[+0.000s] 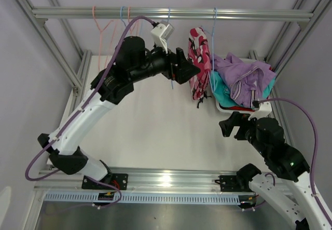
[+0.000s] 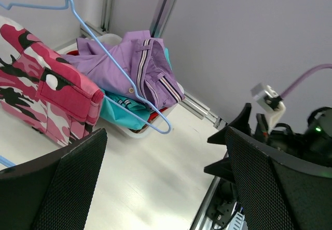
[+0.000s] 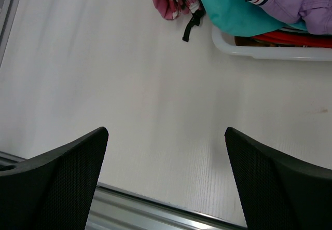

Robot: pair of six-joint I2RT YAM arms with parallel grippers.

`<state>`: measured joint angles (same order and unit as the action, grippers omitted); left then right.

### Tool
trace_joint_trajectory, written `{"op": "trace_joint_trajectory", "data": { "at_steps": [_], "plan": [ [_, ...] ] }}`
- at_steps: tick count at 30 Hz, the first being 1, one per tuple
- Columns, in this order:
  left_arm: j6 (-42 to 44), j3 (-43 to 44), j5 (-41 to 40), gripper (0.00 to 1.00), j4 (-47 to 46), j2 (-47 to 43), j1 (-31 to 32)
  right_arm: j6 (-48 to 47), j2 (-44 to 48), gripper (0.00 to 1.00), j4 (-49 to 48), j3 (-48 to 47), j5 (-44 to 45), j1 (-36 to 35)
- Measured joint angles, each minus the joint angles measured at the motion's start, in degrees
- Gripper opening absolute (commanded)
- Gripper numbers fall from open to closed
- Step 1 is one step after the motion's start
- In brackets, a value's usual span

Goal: Remove the trousers from the hanger
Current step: Pick up the hanger from the clothesline.

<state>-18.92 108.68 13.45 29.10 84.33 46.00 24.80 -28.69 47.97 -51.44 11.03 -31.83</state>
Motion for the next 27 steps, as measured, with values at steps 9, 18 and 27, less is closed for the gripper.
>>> {"op": "trace_joint_trajectory", "data": {
  "at_steps": [9,18,27],
  "plan": [
    [-0.55,5.62,-3.41,0.99,0.87,11.06,0.00,0.00,1.77,0.99,-0.24,0.02,0.57,0.09],
    [-0.59,11.15,-6.40,0.99,-0.04,20.81,-0.37,0.00,2.27,1.00,-0.31,0.07,0.26,0.09],
    [-5.33,16.65,-3.63,1.00,-7.30,28.52,-1.81,0.00,3.58,1.00,-0.37,0.50,0.13,0.04]
  ]
}}
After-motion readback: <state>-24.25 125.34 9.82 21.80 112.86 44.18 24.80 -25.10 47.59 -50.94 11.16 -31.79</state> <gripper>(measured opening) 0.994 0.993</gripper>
